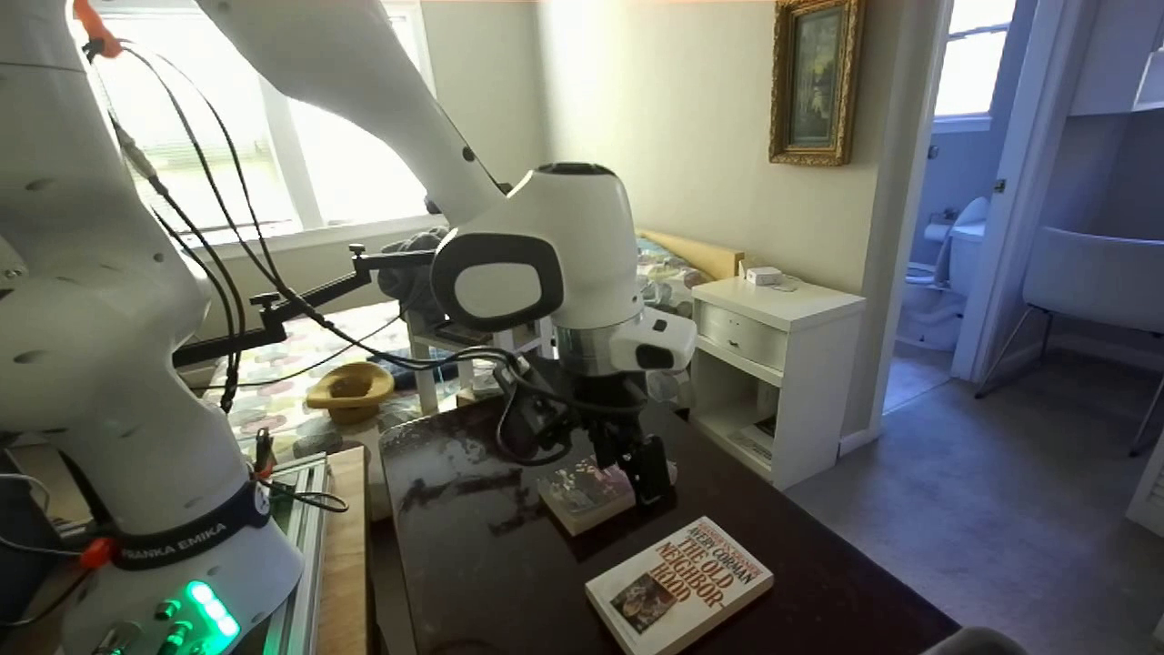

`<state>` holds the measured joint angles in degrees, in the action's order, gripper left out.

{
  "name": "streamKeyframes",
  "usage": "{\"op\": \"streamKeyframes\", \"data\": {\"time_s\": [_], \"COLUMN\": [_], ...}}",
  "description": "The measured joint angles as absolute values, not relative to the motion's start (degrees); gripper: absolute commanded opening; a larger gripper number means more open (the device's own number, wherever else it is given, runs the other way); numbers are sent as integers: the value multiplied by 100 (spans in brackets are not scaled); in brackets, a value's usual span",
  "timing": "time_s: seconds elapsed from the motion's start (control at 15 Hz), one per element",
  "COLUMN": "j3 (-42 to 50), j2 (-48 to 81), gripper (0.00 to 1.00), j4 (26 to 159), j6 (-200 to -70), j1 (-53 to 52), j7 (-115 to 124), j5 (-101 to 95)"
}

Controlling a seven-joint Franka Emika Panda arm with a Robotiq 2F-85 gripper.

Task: Put the book on the other book

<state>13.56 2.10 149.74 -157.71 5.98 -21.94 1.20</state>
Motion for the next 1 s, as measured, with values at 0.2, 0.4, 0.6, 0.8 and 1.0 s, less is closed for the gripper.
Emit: {"op": "streamKeyframes", "data": {"time_s": [0.2,0.4,0.6,0.8,1.0], "j3": [1362,1507,1657,1843,2067], "j2": [631,993,1272,1521,1751], "gripper": [100,100,100,100,100], "j4": [14959,14885,14766,14650,14560], "j6": [-16143,-16391,-16565,-16745,-16952], "j1": [637,642,627,511,301], "j7": [-1336,-745,-507,-378,-237], "j5": [-680,-1434,-1864,-2180,-2304]}}
